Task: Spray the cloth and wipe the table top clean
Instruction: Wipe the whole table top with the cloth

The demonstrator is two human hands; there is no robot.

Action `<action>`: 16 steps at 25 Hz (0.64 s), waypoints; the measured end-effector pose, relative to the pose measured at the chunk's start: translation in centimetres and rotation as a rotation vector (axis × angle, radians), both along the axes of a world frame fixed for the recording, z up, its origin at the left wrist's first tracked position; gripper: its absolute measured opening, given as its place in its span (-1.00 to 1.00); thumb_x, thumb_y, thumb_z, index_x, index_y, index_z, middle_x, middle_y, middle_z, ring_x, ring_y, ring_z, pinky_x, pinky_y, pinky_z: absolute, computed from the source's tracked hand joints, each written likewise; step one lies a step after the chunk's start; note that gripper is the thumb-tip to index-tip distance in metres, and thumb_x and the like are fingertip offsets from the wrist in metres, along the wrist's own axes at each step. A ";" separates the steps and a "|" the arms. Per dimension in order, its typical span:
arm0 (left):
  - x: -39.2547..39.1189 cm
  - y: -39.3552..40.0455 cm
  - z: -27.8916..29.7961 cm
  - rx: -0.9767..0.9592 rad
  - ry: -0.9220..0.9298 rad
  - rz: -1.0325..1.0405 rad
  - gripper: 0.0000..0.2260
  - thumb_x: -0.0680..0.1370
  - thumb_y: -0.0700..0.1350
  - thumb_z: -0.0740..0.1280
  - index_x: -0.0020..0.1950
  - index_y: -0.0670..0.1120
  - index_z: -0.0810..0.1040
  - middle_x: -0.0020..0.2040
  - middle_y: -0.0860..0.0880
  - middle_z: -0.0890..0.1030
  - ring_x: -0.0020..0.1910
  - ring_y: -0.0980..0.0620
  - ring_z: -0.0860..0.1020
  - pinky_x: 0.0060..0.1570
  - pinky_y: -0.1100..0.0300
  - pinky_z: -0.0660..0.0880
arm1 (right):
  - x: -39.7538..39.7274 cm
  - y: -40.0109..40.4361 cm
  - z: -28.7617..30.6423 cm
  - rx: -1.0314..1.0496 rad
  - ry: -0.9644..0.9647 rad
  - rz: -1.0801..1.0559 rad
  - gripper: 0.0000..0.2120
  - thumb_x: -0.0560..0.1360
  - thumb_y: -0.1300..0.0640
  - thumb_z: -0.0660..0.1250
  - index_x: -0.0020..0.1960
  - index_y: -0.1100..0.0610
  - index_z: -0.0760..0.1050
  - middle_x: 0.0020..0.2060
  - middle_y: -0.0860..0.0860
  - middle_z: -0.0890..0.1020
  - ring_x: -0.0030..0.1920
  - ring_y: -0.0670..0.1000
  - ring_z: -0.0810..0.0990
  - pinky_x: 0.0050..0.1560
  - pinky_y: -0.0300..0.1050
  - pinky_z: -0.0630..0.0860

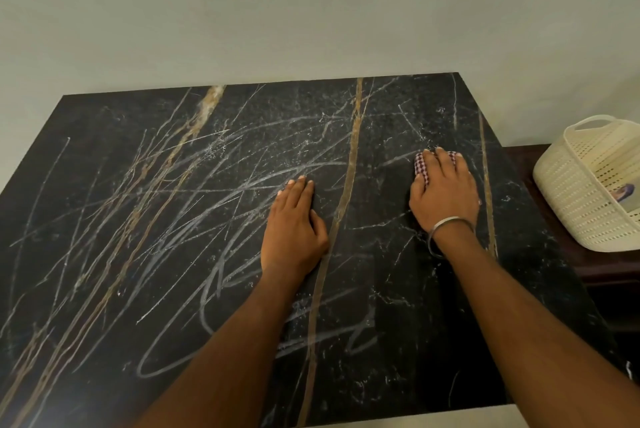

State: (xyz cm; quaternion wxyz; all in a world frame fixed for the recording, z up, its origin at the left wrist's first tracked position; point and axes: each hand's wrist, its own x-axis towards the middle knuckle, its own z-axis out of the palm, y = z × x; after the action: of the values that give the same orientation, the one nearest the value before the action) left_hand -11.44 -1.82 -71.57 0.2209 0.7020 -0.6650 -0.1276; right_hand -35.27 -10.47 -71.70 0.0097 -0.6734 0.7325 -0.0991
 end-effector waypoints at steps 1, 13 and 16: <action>0.0 0.0 -0.1 0.001 -0.003 -0.002 -0.50 0.61 -0.05 0.11 0.55 -0.06 0.16 0.56 0.01 0.17 0.54 0.07 0.07 0.53 0.08 0.03 | 0.5 0.0 0.0 -0.010 -0.002 -0.026 -0.49 0.59 -0.03 0.03 0.51 0.06 0.17 0.51 0.05 0.22 0.51 0.16 0.09 0.48 0.16 0.13; 2.6 -4.7 -0.6 -0.008 -0.022 -0.112 -0.53 0.62 -0.06 0.12 0.54 -0.08 0.21 0.55 -0.04 0.20 0.54 0.02 0.11 0.53 0.05 0.04 | -0.2 -1.2 0.1 0.003 0.030 0.007 -0.48 0.58 -0.03 0.03 0.52 0.05 0.16 0.51 0.04 0.22 0.51 0.13 0.11 0.49 0.12 0.13; 3.1 -7.5 -0.4 -0.023 -0.031 -0.117 -0.54 0.63 -0.08 0.12 0.53 -0.11 0.23 0.54 -0.07 0.23 0.53 -0.01 0.15 0.52 0.04 0.07 | 2.5 -1.3 0.1 -0.006 0.043 0.020 -0.48 0.58 -0.04 0.02 0.52 0.04 0.14 0.51 0.03 0.21 0.51 0.13 0.09 0.48 0.13 0.15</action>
State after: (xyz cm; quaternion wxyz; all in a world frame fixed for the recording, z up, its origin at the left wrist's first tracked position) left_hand -8.34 -9.33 -72.02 0.2108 0.6612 -0.7096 -0.1218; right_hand -32.81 -11.81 -71.60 -0.0068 -0.6827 0.7255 -0.0868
